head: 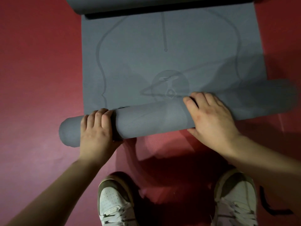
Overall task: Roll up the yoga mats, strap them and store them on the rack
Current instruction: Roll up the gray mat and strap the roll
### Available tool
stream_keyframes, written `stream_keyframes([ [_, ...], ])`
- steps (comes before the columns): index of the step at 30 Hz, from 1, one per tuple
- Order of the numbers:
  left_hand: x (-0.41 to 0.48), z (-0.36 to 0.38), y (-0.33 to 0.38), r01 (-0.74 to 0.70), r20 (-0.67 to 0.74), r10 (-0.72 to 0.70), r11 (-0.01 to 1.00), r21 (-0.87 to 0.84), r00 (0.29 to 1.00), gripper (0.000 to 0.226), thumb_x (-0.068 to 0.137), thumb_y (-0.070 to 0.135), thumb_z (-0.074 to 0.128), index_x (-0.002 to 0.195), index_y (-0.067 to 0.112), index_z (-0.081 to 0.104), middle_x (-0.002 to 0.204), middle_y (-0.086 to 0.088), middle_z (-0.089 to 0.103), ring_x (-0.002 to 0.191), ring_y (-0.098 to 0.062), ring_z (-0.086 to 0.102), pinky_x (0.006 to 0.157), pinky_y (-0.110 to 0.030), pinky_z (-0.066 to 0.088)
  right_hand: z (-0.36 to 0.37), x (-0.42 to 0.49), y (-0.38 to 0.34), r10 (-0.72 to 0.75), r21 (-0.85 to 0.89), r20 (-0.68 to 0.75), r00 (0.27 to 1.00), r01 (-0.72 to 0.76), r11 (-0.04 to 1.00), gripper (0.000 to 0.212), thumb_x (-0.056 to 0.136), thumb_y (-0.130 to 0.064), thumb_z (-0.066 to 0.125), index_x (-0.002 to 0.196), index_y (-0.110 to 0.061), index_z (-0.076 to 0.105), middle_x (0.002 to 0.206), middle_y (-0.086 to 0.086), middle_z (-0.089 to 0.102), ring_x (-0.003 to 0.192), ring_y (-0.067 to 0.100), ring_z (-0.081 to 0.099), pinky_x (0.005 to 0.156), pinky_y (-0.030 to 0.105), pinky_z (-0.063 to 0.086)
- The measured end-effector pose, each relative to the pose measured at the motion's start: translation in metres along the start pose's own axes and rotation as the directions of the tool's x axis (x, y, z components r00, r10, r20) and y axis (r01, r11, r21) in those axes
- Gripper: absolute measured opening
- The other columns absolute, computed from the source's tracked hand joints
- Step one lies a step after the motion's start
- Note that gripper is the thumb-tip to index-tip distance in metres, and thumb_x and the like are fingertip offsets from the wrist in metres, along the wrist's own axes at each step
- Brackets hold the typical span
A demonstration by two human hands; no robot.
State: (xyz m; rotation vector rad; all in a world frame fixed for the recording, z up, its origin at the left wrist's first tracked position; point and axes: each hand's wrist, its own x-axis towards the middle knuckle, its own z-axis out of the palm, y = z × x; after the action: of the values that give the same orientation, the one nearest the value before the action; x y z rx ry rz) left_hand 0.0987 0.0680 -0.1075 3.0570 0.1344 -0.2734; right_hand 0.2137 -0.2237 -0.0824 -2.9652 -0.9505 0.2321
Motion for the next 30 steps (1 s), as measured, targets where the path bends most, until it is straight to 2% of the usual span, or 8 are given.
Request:
stream_keyframes([
  [3, 0.005, -0.001, -0.002, 0.000, -0.070, -0.001, 1.000, -0.014, 0.998, 0.076, 0.057, 0.035, 0.089, 0.116, 0.002, 0.056, 0.111, -0.016, 0.059, 0.100, -0.039, 0.054, 0.090, -0.052, 0.041, -0.002, -0.001, 0.000, 0.001, -0.007, 0.023, 1.000, 0.000, 1.000, 0.072, 0.060, -0.023, 0.079, 0.126, -0.010, 0.052, 0.118, 0.012, 0.054, 0.103, 0.033, 0.051, 0.092, 0.043, 0.044],
  [8, -0.006, -0.004, 0.001, 0.038, -0.075, -0.040, 0.999, -0.035, 0.996, 0.076, 0.051, 0.032, 0.092, 0.113, 0.005, 0.056, 0.101, -0.013, 0.057, 0.096, -0.037, 0.051, 0.081, -0.051, 0.040, -0.005, -0.009, 0.000, -0.018, -0.030, 0.057, 0.998, 0.019, 0.999, 0.078, 0.056, -0.031, 0.083, 0.125, -0.009, 0.053, 0.117, 0.013, 0.055, 0.103, 0.035, 0.052, 0.093, 0.046, 0.045],
  [13, -0.037, -0.004, 0.011, 0.079, -0.051, -0.080, 0.996, -0.037, 0.995, 0.069, 0.054, 0.024, 0.093, 0.110, 0.005, 0.058, 0.101, -0.015, 0.055, 0.092, -0.038, 0.050, 0.074, -0.050, 0.040, 0.006, -0.041, -0.006, -0.011, -0.005, -0.049, 0.999, 0.011, 1.000, 0.069, 0.060, -0.033, 0.084, 0.118, -0.006, 0.058, 0.115, 0.015, 0.058, 0.095, 0.035, 0.052, 0.086, 0.046, 0.045],
  [19, -0.032, 0.004, 0.018, 0.046, 0.038, -0.047, 0.999, 0.025, 0.998, 0.106, 0.037, 0.039, 0.098, 0.121, -0.003, 0.047, 0.119, -0.026, 0.052, 0.113, -0.047, 0.049, 0.097, -0.061, 0.040, 0.006, -0.036, -0.005, -0.021, -0.004, -0.018, 1.000, 0.021, 1.000, 0.083, 0.054, -0.035, 0.087, 0.124, -0.005, 0.055, 0.123, 0.016, 0.055, 0.104, 0.036, 0.052, 0.094, 0.045, 0.042],
  [22, -0.020, 0.004, 0.016, 0.039, -0.045, -0.037, 0.999, 0.025, 0.998, 0.084, 0.056, 0.042, 0.091, 0.114, -0.003, 0.051, 0.112, -0.024, 0.055, 0.103, -0.043, 0.053, 0.091, -0.057, 0.042, 0.012, -0.027, -0.004, -0.015, -0.030, 0.023, 1.000, 0.016, 0.999, 0.097, 0.045, -0.034, 0.092, 0.128, -0.003, 0.053, 0.127, 0.019, 0.054, 0.114, 0.040, 0.050, 0.102, 0.049, 0.040],
  [24, -0.015, 0.003, 0.014, 0.022, -0.093, -0.020, 0.999, 0.029, 0.995, 0.071, 0.063, 0.042, 0.086, 0.109, -0.001, 0.053, 0.107, -0.022, 0.057, 0.098, -0.041, 0.054, 0.086, -0.053, 0.042, 0.015, -0.020, -0.004, -0.016, -0.038, -0.016, 1.000, 0.016, 0.999, 0.083, 0.055, -0.027, 0.088, 0.126, -0.002, 0.052, 0.123, 0.020, 0.055, 0.112, 0.041, 0.052, 0.101, 0.050, 0.040],
  [26, -0.013, 0.001, 0.011, 0.020, -0.088, -0.018, 0.999, 0.027, 0.996, 0.066, 0.062, 0.039, 0.086, 0.106, 0.000, 0.055, 0.104, -0.018, 0.058, 0.095, -0.040, 0.054, 0.080, -0.051, 0.042, 0.015, -0.015, -0.003, -0.038, -0.034, -0.052, 0.998, 0.036, 0.999, 0.074, 0.060, -0.023, 0.083, 0.124, -0.003, 0.052, 0.119, 0.019, 0.055, 0.107, 0.041, 0.053, 0.099, 0.049, 0.042],
  [30, -0.014, -0.003, 0.009, 0.031, -0.034, -0.030, 0.999, 0.012, 0.999, 0.068, 0.056, 0.038, 0.088, 0.103, 0.002, 0.056, 0.096, -0.014, 0.057, 0.090, -0.038, 0.054, 0.072, -0.049, 0.042, 0.008, -0.014, 0.010, -0.097, -0.001, -0.023, 0.995, 0.097, 0.995, 0.084, 0.049, -0.035, 0.087, 0.121, -0.004, 0.055, 0.113, 0.016, 0.057, 0.098, 0.037, 0.053, 0.089, 0.046, 0.047],
])
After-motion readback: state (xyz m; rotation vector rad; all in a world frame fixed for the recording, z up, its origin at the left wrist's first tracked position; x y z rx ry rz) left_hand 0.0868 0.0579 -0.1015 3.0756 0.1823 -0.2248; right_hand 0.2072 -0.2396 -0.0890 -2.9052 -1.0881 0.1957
